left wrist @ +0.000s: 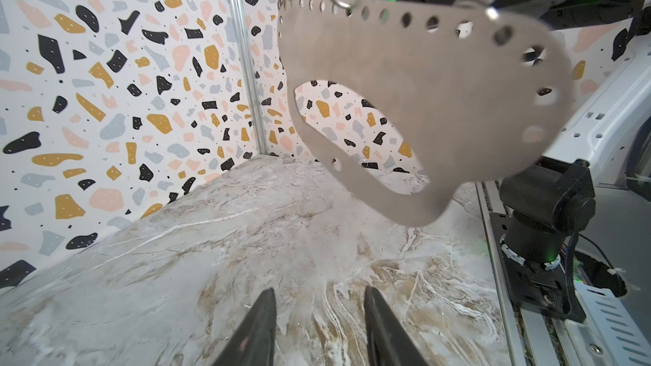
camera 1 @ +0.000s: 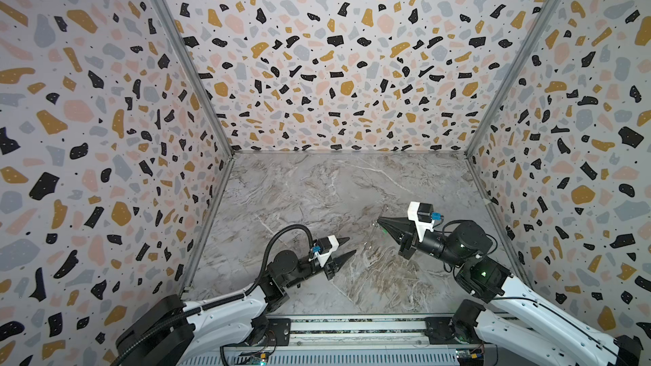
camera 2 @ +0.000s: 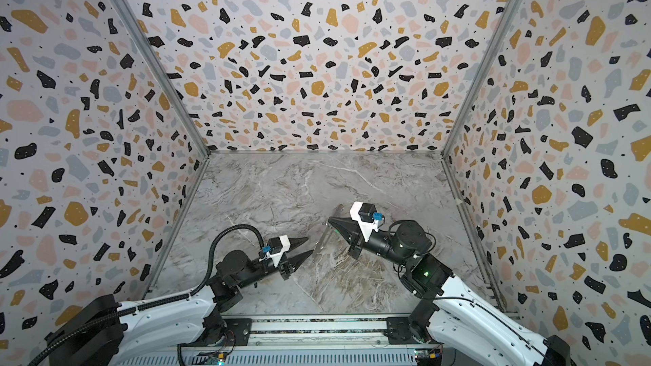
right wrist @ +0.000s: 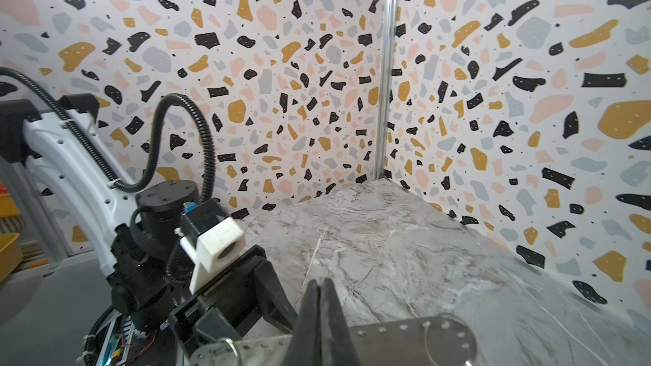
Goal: Attach keys to a key ring
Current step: Insert the key into the keyring.
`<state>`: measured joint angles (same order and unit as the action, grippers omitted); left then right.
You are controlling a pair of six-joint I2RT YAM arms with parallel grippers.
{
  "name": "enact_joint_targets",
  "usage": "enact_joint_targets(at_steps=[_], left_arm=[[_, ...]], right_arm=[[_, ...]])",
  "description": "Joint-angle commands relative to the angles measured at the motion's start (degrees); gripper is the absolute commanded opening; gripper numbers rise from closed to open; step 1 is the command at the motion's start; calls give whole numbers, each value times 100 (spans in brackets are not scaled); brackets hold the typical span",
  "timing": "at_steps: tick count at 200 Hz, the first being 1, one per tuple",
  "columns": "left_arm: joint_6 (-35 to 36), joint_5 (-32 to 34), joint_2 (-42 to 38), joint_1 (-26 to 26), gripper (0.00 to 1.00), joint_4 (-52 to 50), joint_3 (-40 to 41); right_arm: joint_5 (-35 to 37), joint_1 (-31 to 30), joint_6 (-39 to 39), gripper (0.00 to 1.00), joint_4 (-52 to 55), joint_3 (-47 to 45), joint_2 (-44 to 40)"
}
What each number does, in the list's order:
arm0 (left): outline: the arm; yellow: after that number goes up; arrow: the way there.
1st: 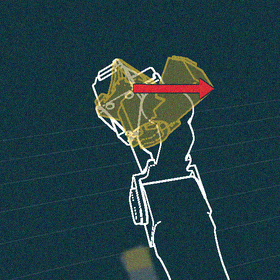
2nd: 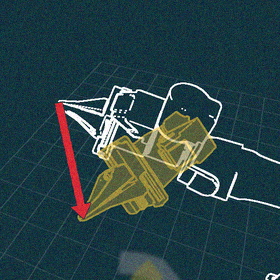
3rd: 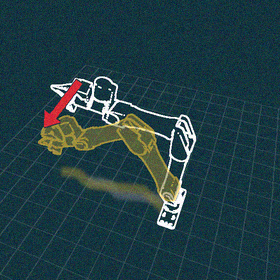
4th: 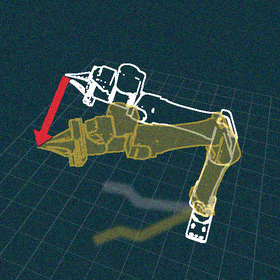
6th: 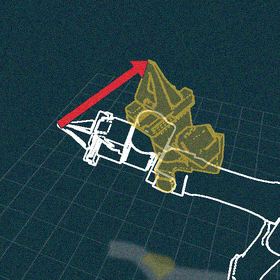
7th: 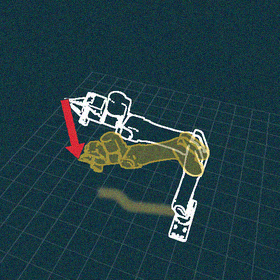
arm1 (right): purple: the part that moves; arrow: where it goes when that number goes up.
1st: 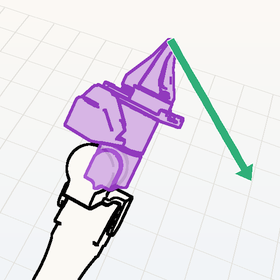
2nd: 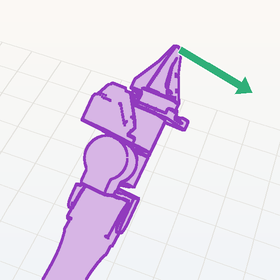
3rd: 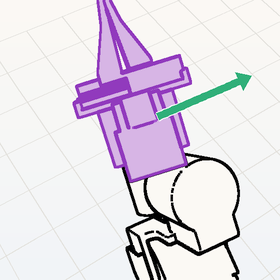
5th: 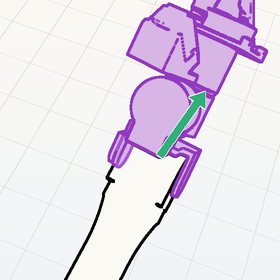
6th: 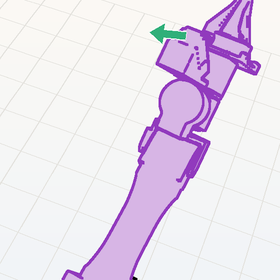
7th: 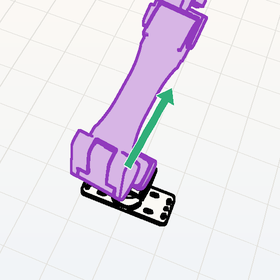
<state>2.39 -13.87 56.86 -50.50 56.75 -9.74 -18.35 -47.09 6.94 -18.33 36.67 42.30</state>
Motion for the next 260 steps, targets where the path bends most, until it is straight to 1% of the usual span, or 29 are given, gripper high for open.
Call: enact_joint_targets(at_steps=[1,29,73,102,136,159,178,206,260], left_arm=[[249,457,76,-124,42,868,58],[323,835,310,-217,43,1518,139],[363,881,1070,-326,43,2432,-50],[191,1058,1688,-364,44,3479,-77],[-99,1342,2451,-371,44,4902,-129],[-160,1351,2668,-407,46,4903,-436],[-72,1379,2721,-452,48,4900,-585],[-28,1481,2632,-462,48,4903,-635],[34,1800,2452,-461,49,4906,-669]], right_arm=[[593,-121,244,0,-451,262,-14],[930,-284,307,0,-628,332,120],[1774,-762,240,0,-792,537,448],[2151,-978,252,0,-1109,578,631],[2360,-1098,272,0,-1391,728,922],[2597,-1217,263,0,-1531,797,1079],[2811,-1290,254,0,-1586,816,1149],[3026,-1314,311,0,-1673,807,1210],[3122,-1351,399,0,-1755,791,1276]])
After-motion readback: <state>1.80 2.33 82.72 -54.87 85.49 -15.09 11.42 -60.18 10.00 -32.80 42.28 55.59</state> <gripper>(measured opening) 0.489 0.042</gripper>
